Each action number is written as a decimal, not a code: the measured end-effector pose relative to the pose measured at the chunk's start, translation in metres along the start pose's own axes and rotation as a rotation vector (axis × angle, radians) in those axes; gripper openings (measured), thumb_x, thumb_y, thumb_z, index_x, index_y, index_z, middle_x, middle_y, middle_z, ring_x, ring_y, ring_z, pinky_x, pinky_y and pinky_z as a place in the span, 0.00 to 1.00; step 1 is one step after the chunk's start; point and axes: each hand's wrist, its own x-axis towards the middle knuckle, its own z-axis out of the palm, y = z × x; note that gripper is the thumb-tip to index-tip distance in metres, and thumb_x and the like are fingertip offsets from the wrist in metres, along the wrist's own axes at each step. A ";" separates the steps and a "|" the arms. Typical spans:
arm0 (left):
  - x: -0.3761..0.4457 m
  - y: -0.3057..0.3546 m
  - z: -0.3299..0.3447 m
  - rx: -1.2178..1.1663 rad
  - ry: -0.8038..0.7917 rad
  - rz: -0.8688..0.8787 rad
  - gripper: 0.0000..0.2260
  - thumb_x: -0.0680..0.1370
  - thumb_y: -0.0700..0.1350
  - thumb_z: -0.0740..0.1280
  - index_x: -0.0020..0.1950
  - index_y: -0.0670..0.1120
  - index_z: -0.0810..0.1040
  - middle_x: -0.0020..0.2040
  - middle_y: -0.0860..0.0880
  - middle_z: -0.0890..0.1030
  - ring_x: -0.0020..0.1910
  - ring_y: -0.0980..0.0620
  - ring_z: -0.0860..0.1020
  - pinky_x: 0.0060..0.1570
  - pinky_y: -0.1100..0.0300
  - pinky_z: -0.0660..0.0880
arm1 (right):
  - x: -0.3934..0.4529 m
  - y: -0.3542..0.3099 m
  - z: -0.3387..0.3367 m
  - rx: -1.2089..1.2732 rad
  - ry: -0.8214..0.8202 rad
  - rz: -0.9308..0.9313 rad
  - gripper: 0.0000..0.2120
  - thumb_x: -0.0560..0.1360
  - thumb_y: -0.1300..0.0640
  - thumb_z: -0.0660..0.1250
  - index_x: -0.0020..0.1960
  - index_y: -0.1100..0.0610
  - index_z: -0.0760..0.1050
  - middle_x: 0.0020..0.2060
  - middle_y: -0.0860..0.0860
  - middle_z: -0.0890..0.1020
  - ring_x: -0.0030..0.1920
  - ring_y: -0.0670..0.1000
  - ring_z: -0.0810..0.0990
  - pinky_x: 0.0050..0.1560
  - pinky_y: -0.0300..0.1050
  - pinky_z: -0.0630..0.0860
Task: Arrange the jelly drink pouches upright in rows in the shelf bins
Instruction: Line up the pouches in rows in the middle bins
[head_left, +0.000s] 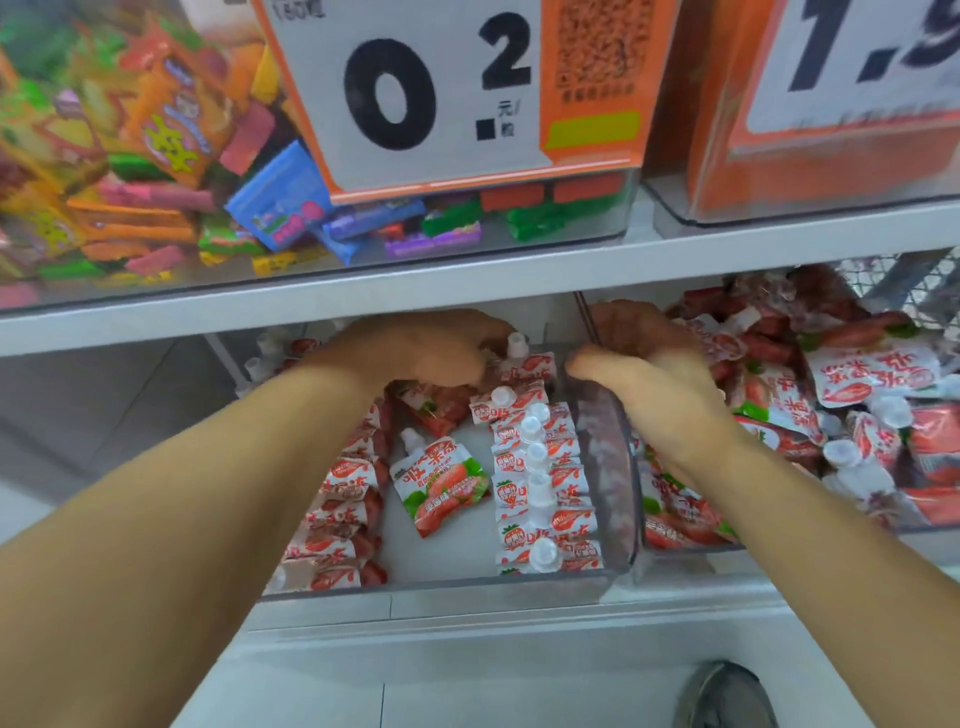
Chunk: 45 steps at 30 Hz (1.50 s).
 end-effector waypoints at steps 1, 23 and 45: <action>-0.004 -0.003 -0.002 0.023 -0.013 0.007 0.27 0.73 0.41 0.69 0.69 0.57 0.69 0.65 0.53 0.75 0.58 0.50 0.75 0.60 0.50 0.75 | 0.000 0.000 0.000 -0.007 -0.008 0.003 0.22 0.58 0.51 0.73 0.52 0.53 0.80 0.44 0.49 0.86 0.47 0.51 0.84 0.54 0.55 0.81; -0.009 -0.039 0.010 0.287 0.031 -0.094 0.36 0.70 0.54 0.75 0.73 0.49 0.64 0.69 0.47 0.73 0.63 0.46 0.73 0.61 0.57 0.71 | -0.003 -0.005 -0.001 -0.068 0.018 0.016 0.10 0.65 0.57 0.74 0.46 0.52 0.79 0.40 0.49 0.84 0.43 0.52 0.83 0.50 0.55 0.80; 0.021 -0.013 0.019 -0.332 0.373 0.054 0.14 0.76 0.47 0.71 0.60 0.46 0.80 0.55 0.51 0.81 0.54 0.53 0.79 0.51 0.68 0.72 | -0.004 -0.015 -0.007 -0.195 0.006 0.004 0.15 0.65 0.51 0.76 0.50 0.52 0.78 0.46 0.48 0.83 0.48 0.47 0.81 0.50 0.46 0.76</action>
